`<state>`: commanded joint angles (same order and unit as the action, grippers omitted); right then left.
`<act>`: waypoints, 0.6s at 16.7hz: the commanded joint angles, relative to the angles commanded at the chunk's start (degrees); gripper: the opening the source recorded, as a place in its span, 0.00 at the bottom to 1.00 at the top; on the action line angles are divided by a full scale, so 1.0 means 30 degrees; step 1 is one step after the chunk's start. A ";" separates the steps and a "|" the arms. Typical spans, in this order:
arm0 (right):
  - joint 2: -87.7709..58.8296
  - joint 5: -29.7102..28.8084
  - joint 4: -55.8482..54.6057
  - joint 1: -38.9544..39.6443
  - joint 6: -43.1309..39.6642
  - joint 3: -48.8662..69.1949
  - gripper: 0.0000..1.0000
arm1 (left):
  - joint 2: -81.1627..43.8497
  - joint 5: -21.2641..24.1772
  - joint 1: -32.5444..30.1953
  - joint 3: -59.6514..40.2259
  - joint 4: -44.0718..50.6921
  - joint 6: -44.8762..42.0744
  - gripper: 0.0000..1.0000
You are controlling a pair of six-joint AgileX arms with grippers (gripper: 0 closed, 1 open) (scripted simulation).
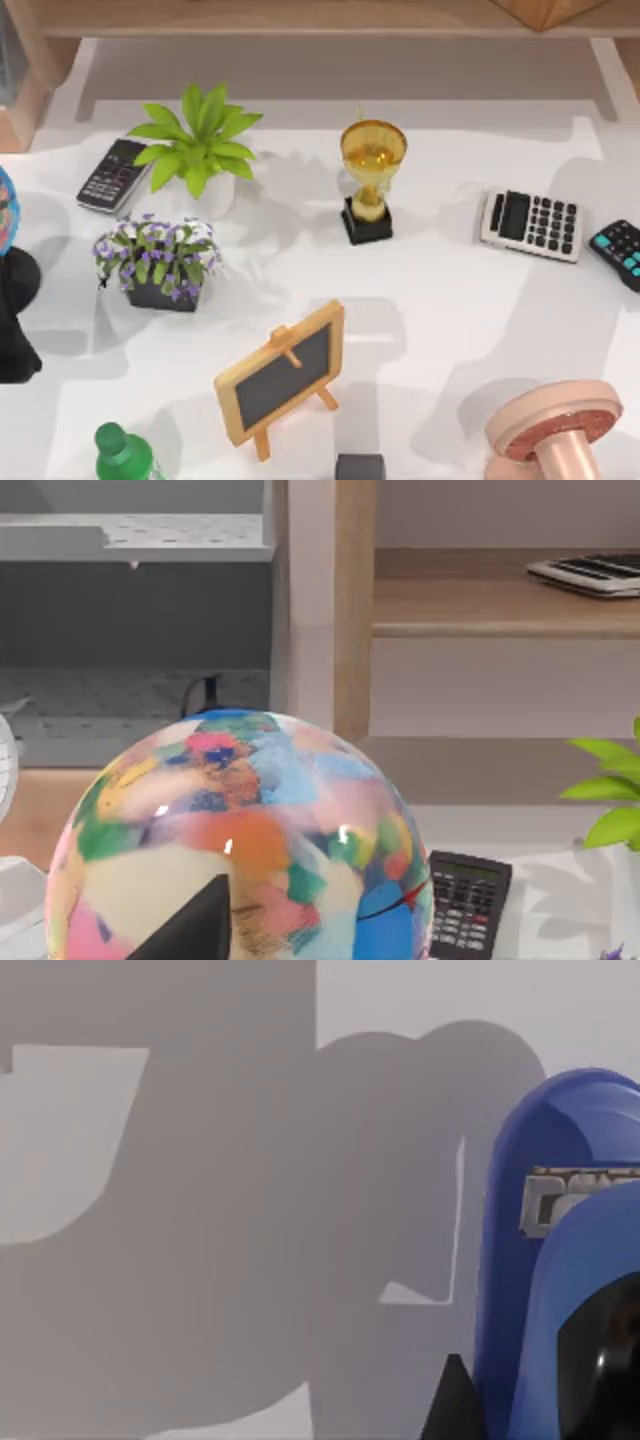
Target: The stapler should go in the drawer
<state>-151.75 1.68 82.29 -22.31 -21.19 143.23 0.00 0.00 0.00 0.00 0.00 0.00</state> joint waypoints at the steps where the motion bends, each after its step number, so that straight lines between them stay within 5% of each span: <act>1: 0.0000 0.0000 0.0000 0.0000 0.0000 0.0000 0.38 | 0.0000 0.0000 0.0000 0.0000 0.0000 0.0000 1.00; 10: 0.0000 0.0000 0.0000 0.0000 0.0000 0.0000 1.00 | 0.0000 0.0000 0.0000 0.0000 0.0000 0.0000 1.00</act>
<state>-151.75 1.68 82.29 -22.31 -21.19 143.23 0.00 0.00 0.00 0.00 0.00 0.00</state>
